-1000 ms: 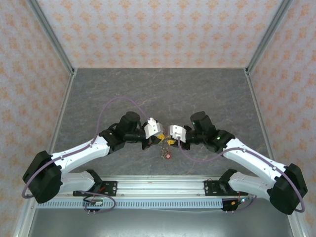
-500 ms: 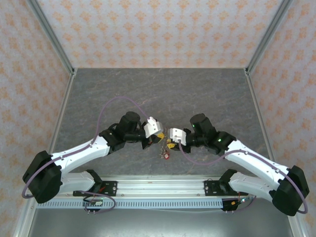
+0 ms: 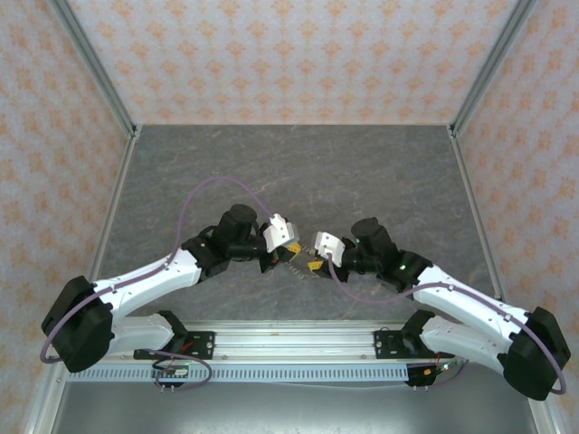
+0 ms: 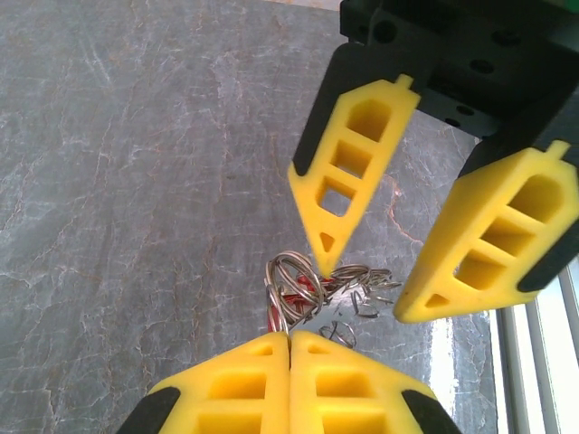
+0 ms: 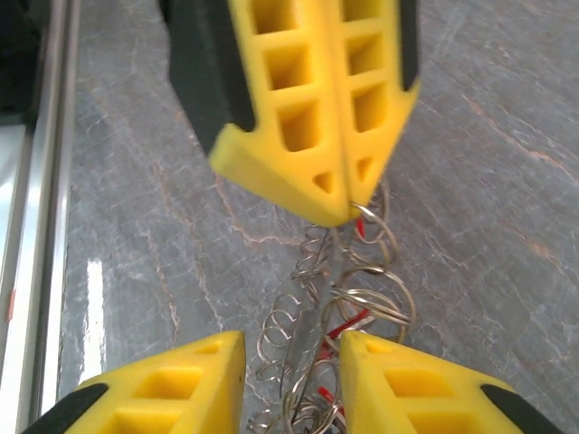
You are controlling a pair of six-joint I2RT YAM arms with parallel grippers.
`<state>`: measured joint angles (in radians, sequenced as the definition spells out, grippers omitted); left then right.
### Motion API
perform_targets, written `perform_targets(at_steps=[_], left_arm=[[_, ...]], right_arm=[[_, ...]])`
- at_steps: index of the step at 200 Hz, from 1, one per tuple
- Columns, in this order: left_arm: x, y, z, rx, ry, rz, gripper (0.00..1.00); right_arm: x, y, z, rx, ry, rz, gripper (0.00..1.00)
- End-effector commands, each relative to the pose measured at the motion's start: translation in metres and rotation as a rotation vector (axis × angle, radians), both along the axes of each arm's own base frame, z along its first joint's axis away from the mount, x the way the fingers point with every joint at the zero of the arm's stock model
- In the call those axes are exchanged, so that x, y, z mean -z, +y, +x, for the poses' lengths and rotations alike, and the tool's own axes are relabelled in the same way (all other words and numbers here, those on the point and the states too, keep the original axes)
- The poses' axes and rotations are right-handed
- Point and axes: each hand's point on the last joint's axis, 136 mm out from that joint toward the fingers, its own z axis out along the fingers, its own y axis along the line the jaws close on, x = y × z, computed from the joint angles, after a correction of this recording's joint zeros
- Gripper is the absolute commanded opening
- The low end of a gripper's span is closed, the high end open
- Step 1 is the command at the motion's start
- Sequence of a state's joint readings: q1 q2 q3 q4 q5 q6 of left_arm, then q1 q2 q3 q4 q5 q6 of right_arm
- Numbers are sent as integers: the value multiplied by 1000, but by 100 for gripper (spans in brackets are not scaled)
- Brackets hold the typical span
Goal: Put the keys on the keyring
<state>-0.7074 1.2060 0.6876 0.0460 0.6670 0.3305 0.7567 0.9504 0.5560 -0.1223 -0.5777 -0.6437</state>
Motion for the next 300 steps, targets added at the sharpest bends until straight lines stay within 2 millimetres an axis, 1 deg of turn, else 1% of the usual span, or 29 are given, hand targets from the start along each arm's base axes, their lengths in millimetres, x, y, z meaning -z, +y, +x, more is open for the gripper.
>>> perform_targets(at_steps=[1,15,30,50,66,80,99,124,149,158,179,227,285,300], left_arm=[[-28,-6,6,0,-78,-58,0],[-29,-6,6,0,-79,-58,0],[-28,-6,6,-6,-80,-54,0],[-28,-5,7,-12,-82,-49,0],[-27,-4,7,-11,-82,-43,0],[-27,-4,6,-5,-83,-40,0],[-28,-5,4,10,-90,-43,0],[-30,-6,1,30,-92,-46,0],[-32,-5,0,34,-96,-50,0],[-32,-5,-1,34,-97,-49,0],[-32,-4,-1,32,-98,-53,0],[-33,-5,-3,45,-96,-61,0],[-35,-7,-7,65,-94,-75,0],[-36,-7,-8,70,-96,-78,0]], right_arm=[[-23,3,15,75,-64,79,34],[-24,1,16,79,-79,66,34],[-27,-1,10,44,-97,54,34],[-39,-3,7,32,-138,75,34],[-51,-6,10,46,-162,94,33],[-54,-11,17,76,-187,80,33],[-49,-12,28,103,-193,56,30],[-47,-1,31,71,-149,71,28],[-42,9,23,-27,-104,51,25],[-39,10,17,-67,-88,38,25],[-38,13,13,-106,-85,49,26],[-33,17,14,-133,-52,35,24],[-30,16,22,-120,-54,41,18],[-30,16,24,-120,-52,43,18]])
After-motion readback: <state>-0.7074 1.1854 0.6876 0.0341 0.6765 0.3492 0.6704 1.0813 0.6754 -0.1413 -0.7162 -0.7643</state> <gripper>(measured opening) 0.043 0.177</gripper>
